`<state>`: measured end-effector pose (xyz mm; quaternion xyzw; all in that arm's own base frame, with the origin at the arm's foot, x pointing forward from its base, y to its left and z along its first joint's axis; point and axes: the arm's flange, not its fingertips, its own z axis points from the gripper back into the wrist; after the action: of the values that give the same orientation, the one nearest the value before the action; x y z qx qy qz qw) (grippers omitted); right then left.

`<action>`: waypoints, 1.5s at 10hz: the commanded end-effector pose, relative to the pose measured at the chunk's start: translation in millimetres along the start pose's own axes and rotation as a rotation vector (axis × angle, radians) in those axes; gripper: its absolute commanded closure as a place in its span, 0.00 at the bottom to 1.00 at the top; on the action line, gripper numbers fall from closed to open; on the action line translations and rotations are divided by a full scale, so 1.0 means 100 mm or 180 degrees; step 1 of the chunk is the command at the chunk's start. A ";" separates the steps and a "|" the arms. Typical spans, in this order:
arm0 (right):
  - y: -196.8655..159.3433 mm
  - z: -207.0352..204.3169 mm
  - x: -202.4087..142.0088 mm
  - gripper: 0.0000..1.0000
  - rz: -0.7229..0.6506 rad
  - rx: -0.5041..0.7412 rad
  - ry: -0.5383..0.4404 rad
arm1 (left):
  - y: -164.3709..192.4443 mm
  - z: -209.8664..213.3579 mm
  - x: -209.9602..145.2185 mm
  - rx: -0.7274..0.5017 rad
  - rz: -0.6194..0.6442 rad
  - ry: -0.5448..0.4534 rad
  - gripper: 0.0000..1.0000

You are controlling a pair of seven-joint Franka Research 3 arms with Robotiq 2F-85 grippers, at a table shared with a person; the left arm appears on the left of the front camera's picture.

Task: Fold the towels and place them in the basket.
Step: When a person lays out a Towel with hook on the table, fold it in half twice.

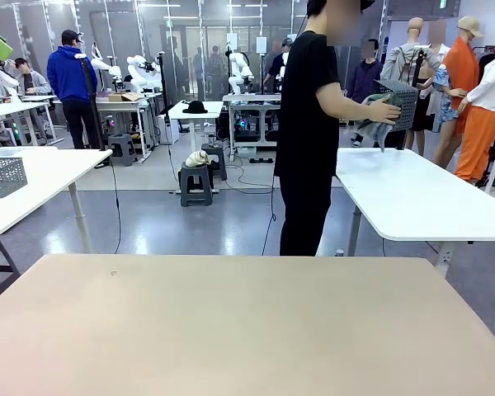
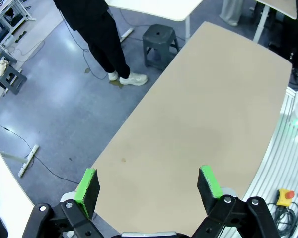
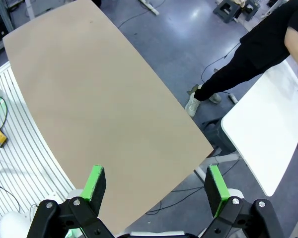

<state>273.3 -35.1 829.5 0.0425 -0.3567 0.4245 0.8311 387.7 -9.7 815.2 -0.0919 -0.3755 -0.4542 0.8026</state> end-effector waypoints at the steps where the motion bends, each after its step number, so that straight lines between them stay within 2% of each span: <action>1: 0.00 0.00 0.00 0.00 0.0008 0.0013 -0.0019 | -0.01 0.01 0.00 -0.0014 0.0010 -0.0009 0.00; 6: 0.00 0.00 0.00 0.00 0.0008 0.0013 -0.0019 | 0.00 0.00 0.00 0.0000 0.0001 0.0000 0.00; 11: 0.00 0.00 0.00 0.00 0.0008 0.0013 -0.0019 | 0.07 0.37 -0.25 0.0001 -0.0074 0.0165 0.00; 15: 0.00 0.00 0.00 0.00 0.0008 0.0013 -0.0019 | 0.04 0.56 -0.42 -0.0004 -0.0110 0.0085 0.00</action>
<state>273.1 -35.1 829.7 0.0421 -0.3568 0.4240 0.8313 355.2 42.5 827.7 -0.0827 -0.3687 -0.4597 0.8037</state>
